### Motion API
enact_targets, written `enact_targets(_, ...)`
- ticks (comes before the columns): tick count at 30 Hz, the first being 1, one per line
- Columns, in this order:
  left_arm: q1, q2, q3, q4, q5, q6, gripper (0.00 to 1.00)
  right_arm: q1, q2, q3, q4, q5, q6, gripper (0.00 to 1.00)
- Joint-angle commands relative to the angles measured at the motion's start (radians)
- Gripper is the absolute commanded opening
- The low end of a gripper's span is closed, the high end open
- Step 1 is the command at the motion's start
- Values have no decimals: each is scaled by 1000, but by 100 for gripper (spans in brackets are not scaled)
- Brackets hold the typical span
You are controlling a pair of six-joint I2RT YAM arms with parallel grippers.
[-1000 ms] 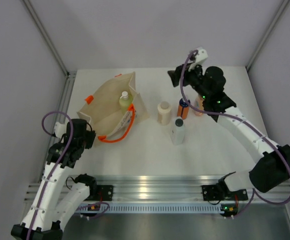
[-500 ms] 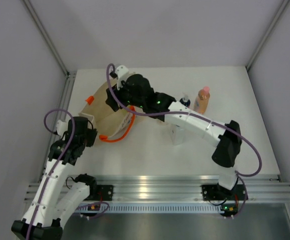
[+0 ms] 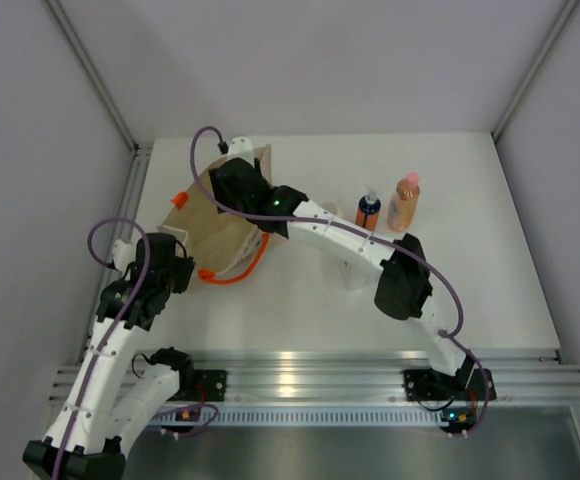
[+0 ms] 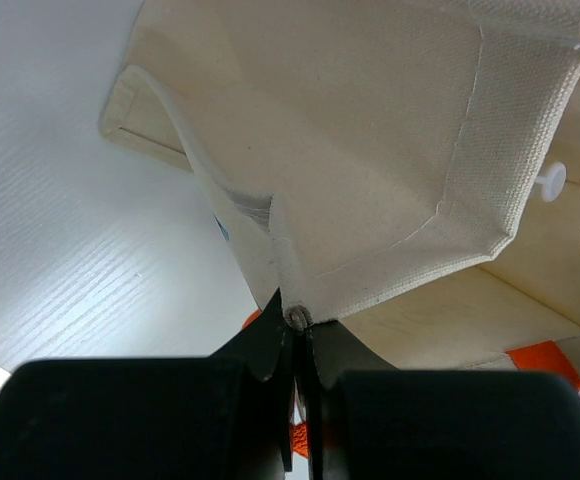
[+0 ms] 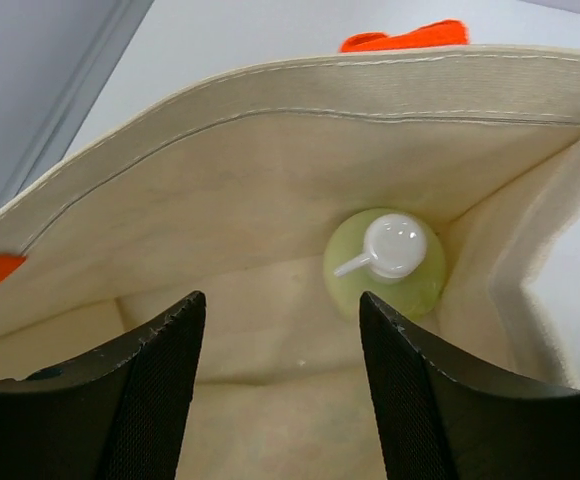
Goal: Take the personal care products out of the canvas bag
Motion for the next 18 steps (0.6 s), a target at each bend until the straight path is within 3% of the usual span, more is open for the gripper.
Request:
enact_targets(1,-1,6,-8,46,11,4,0,3,31,80,-23,169,69,62)
enact_targets(10,-1,-2,-24,49,25,2,0,-25,160,212,-21,293,49,61)
enact_targets(18,-1,-13,-29,58,11,7,0,-76,192,220,-20,267,72,61)
